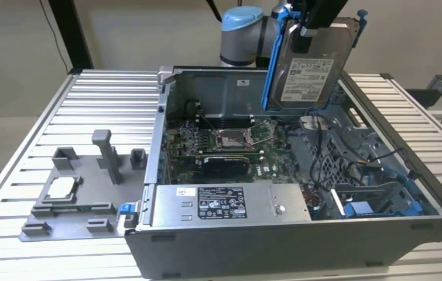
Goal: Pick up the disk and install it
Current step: 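Pick up the disk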
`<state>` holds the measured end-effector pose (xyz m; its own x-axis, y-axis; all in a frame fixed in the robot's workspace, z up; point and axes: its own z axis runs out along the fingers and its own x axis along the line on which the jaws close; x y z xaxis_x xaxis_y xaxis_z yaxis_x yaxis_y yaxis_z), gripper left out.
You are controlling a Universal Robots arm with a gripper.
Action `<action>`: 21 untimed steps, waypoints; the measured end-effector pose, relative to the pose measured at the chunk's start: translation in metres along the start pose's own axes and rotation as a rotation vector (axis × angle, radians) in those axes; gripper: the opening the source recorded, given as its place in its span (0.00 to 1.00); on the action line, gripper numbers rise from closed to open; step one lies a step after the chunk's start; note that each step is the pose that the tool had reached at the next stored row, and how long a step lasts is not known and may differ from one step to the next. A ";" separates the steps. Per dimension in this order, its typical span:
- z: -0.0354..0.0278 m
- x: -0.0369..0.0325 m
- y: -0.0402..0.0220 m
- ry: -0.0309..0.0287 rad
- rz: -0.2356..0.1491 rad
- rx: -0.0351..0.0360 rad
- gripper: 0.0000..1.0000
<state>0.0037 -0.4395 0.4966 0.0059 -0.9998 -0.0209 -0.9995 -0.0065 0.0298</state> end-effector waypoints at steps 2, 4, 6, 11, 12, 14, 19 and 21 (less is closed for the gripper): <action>-0.0001 0.0035 -0.0007 0.0001 0.000 0.0000 0.00; -0.0002 0.0068 -0.0014 0.0000 0.000 0.0000 0.00; -0.0002 0.0098 -0.0019 -0.0001 0.000 0.0000 0.00; -0.0004 0.0172 -0.0031 0.0000 0.000 0.0000 0.00; -0.0005 0.0187 -0.0033 0.0000 0.000 0.0000 0.00; -0.0005 0.0219 -0.0037 -0.0001 0.000 0.0000 0.00; -0.0008 0.0296 -0.0045 0.0000 0.000 0.0000 0.00; -0.0008 0.0325 -0.0047 -0.0001 0.000 0.0000 0.00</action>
<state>0.0086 -0.4721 0.4966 0.0059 -0.9998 -0.0210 -0.9995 -0.0065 0.0298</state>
